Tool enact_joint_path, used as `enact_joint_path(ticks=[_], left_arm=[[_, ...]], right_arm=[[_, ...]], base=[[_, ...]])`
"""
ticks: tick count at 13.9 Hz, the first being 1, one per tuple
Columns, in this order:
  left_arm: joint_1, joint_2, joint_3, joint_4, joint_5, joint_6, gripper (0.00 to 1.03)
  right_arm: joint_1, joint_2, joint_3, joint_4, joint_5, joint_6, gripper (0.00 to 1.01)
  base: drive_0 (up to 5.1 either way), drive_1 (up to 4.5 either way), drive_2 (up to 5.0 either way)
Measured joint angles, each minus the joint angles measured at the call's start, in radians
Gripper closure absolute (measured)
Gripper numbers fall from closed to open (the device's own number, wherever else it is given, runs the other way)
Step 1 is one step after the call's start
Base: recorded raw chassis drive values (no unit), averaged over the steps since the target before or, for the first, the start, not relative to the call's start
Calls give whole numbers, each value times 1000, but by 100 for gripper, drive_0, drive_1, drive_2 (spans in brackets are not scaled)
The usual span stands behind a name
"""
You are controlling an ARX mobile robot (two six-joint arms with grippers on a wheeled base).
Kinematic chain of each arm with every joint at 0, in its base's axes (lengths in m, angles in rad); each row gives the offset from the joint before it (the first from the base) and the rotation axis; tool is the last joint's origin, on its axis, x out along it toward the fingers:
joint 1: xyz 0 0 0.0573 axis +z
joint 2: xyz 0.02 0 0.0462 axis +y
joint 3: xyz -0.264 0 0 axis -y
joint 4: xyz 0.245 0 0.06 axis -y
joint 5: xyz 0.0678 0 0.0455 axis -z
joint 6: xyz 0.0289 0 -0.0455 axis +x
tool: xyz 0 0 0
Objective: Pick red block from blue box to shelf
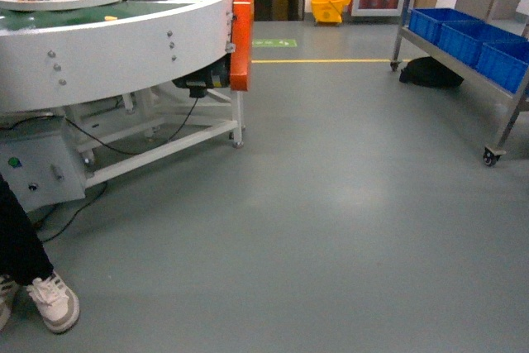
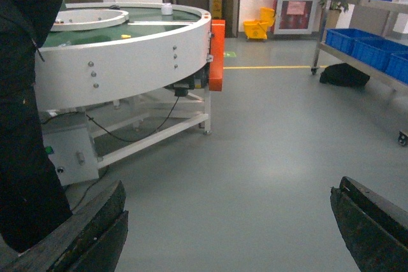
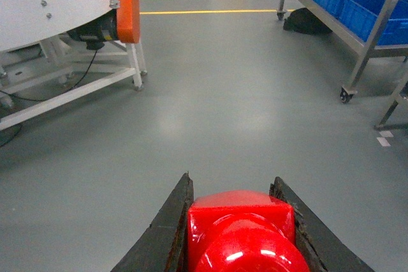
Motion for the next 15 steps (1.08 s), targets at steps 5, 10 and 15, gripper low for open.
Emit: enact_joint_path(ticks=[5,10,15], left_arm=[[0,0,0,1,1,0,5],[3,0,0,-3,-2,0,5],[0,0,0,0,2,0,5]], right_arm=[[0,0,0,-5,0,0,73],[6,6,5,3,-5,0,73],[-5,5,5,-7,1,0,73]], base=[[-7,426,-440],[-66,368,-499],[17,450,-417]])
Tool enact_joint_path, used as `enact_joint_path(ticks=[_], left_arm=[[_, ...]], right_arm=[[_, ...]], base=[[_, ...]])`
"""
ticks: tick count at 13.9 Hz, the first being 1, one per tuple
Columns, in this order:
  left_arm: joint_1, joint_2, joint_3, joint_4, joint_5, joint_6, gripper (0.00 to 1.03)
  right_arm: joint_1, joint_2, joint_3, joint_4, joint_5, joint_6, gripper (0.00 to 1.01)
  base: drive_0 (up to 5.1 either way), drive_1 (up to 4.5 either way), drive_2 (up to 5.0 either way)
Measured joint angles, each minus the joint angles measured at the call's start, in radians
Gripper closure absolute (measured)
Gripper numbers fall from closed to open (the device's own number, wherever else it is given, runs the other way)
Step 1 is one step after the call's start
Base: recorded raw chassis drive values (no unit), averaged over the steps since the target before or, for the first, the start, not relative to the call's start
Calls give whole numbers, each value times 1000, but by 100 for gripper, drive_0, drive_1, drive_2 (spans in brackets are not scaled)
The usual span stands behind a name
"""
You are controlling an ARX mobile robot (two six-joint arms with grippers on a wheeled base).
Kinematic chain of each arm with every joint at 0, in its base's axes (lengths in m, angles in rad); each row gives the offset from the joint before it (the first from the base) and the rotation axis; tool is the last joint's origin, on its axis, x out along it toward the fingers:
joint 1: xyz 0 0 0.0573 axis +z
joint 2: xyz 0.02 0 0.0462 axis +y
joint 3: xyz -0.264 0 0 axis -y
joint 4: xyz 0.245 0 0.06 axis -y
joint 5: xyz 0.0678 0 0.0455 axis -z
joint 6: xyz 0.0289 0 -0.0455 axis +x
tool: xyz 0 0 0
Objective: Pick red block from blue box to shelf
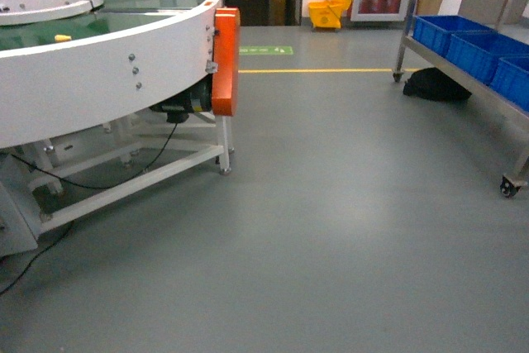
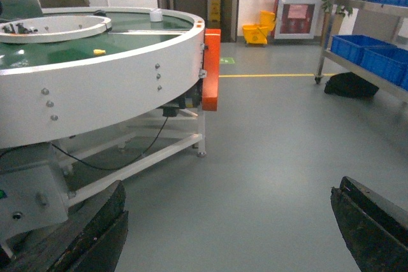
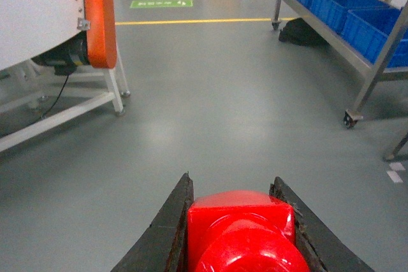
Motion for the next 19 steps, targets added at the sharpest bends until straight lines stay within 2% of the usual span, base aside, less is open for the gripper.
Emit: enact_joint_path(ticks=[2,8,19], left_arm=[[0,0,0,0,-2,0,5],[0,0,0,0,-1,0,5],[2,0,0,1,-1,0,5]], right_arm=[[0,-1,0,2,0,0,73],[5,0,2,6,-1,0,73],[5,0,2,6,-1,0,73]], base=[[-2,431,-434],[0,0,0],[-158,-158,-158]])
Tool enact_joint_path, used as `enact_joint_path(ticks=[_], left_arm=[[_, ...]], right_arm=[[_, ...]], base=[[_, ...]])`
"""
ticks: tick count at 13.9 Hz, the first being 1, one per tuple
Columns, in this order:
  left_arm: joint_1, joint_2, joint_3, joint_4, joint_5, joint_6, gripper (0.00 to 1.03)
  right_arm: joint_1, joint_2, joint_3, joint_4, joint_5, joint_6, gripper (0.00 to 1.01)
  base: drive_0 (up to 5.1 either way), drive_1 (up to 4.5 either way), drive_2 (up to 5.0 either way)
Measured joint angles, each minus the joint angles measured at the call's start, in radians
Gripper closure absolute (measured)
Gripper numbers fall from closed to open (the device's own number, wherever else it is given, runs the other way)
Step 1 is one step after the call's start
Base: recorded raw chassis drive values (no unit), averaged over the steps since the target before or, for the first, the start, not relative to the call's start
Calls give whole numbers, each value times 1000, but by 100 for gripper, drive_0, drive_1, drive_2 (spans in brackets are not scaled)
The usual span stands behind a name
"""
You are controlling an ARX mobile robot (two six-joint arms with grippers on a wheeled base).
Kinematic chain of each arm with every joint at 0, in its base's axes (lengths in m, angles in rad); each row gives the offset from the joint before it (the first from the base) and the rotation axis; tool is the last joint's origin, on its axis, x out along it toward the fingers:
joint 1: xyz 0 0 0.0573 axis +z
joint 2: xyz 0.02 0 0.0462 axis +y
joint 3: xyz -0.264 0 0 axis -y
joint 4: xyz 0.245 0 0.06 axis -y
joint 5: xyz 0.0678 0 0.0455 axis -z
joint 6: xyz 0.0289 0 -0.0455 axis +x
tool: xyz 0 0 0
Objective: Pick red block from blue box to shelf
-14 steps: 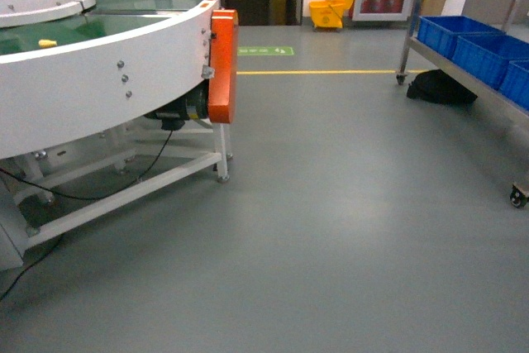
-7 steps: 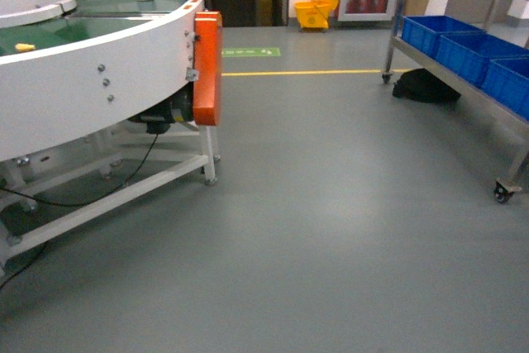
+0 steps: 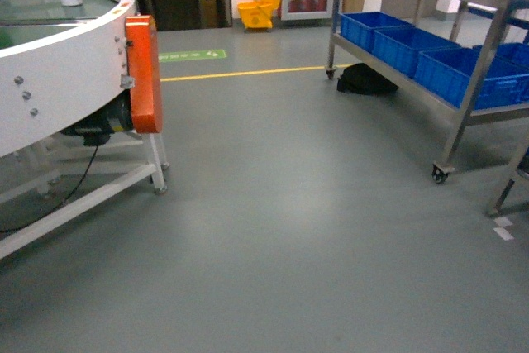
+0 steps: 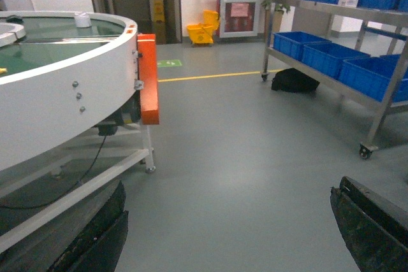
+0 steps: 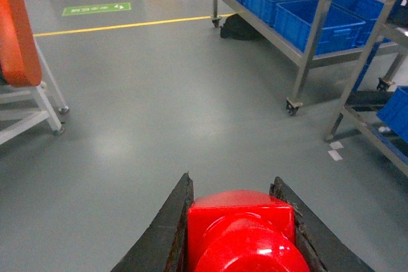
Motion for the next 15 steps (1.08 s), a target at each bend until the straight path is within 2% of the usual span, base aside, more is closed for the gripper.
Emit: enact_joint_path(ticks=[15], left_arm=[[0,0,0,0,0,0,5]], right_arm=[[0,0,0,0,0,0,73]], base=[[-154,-154,-154]])
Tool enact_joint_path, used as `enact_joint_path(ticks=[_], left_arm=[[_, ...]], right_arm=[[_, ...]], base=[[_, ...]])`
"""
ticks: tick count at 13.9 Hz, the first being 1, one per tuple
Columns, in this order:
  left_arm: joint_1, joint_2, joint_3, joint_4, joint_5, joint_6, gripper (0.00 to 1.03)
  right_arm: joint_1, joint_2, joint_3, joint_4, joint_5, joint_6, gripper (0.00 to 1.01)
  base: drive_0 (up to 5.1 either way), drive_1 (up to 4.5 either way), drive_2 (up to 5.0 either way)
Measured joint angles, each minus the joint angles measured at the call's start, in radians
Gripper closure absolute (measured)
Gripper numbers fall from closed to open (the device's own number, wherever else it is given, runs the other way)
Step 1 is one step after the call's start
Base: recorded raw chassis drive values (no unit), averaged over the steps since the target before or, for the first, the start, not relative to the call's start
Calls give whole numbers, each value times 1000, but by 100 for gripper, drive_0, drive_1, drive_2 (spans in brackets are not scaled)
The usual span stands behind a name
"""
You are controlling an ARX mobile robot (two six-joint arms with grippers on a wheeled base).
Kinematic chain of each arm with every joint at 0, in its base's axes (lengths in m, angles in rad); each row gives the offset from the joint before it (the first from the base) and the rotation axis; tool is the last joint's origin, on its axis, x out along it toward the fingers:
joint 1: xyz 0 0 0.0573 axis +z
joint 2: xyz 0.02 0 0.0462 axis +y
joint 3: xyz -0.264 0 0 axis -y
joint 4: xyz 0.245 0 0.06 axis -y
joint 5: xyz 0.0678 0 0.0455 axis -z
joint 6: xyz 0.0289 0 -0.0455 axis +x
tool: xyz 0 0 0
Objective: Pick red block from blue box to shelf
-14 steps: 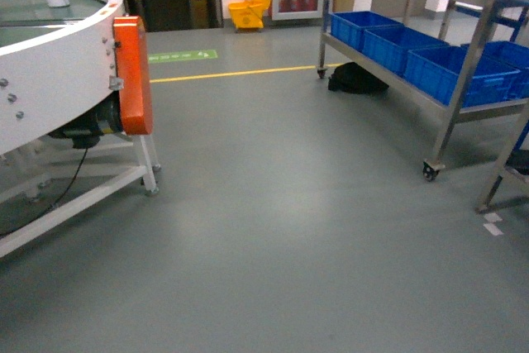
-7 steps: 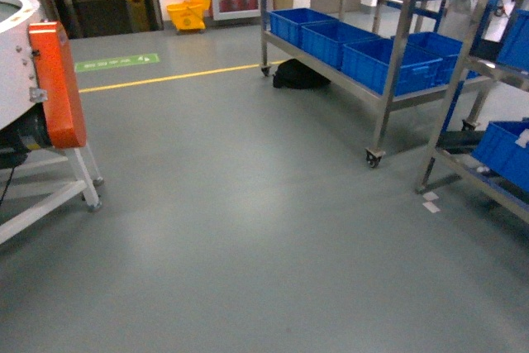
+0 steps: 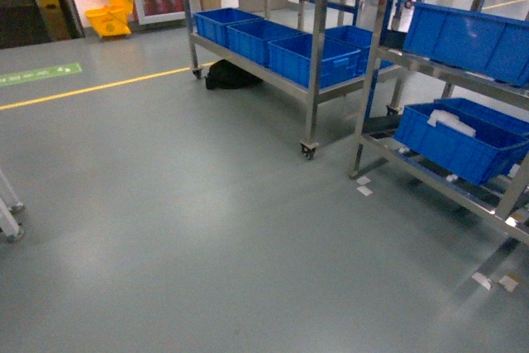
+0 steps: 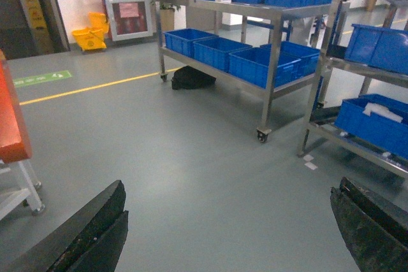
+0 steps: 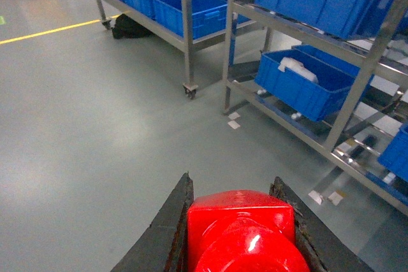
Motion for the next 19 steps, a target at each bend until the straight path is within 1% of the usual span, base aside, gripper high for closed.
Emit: enact_joint_path(ticks=[19], left_arm=[[-1,0,0,0,0,0,5]], right_arm=[[0,0,0,0,0,0,73]], base=[[-151,-151,-151]])
